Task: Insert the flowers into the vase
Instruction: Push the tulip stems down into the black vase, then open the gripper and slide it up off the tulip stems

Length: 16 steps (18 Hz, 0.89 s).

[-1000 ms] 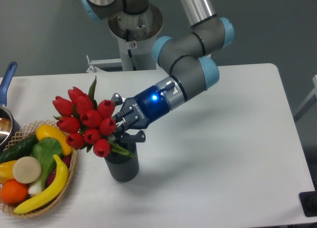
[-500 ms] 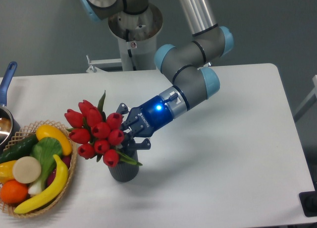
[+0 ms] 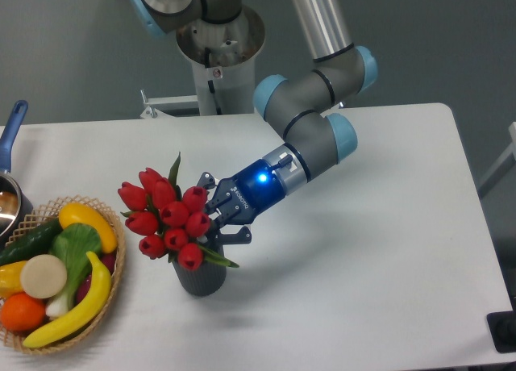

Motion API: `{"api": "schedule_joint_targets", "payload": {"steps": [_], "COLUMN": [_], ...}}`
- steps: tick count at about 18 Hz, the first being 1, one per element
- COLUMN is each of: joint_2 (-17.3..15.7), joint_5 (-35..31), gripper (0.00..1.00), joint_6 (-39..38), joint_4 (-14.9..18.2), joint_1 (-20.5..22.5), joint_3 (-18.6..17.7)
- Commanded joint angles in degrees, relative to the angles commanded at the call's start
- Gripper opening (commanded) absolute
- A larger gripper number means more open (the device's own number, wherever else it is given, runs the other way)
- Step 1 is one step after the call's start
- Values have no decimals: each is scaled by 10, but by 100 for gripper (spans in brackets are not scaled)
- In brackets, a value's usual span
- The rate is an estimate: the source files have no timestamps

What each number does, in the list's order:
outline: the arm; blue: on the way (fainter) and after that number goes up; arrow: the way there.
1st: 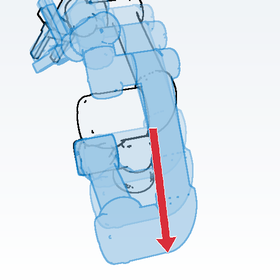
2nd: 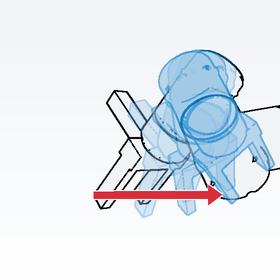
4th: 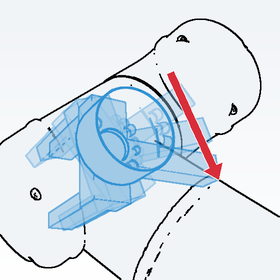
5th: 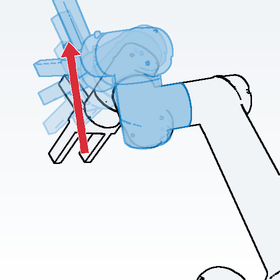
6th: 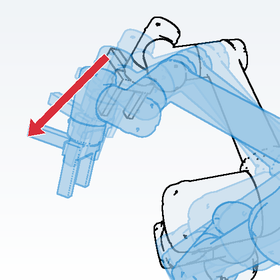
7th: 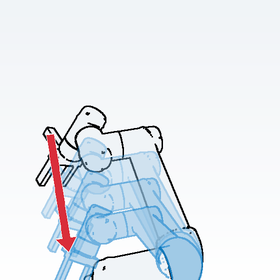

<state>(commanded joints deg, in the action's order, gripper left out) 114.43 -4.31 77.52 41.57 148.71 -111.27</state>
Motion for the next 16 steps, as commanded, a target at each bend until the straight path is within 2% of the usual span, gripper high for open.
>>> {"api": "schedule_joint_targets", "payload": {"steps": [1, 2, 3, 5, 6, 9, 12, 16], "joint_2": [0, 0, 1, 0, -1, -13, -29, -66], "joint_5": [0, 0, 0, 0, 0, -4, -39, -119], "gripper": [37, 38, 48, 85, 99, 100, 100, 100], "joint_6": [3, 4, 6, 15, 24, 25, 25, 21], "joint_4": [0, 1, 0, 0, 0, 0, 0, 1], "joint_1": [0, 0, 0, 2, 3, 6, 14, 31], "joint_3": [0, 0, -1, -2, -2, -10, -10, -9]}}
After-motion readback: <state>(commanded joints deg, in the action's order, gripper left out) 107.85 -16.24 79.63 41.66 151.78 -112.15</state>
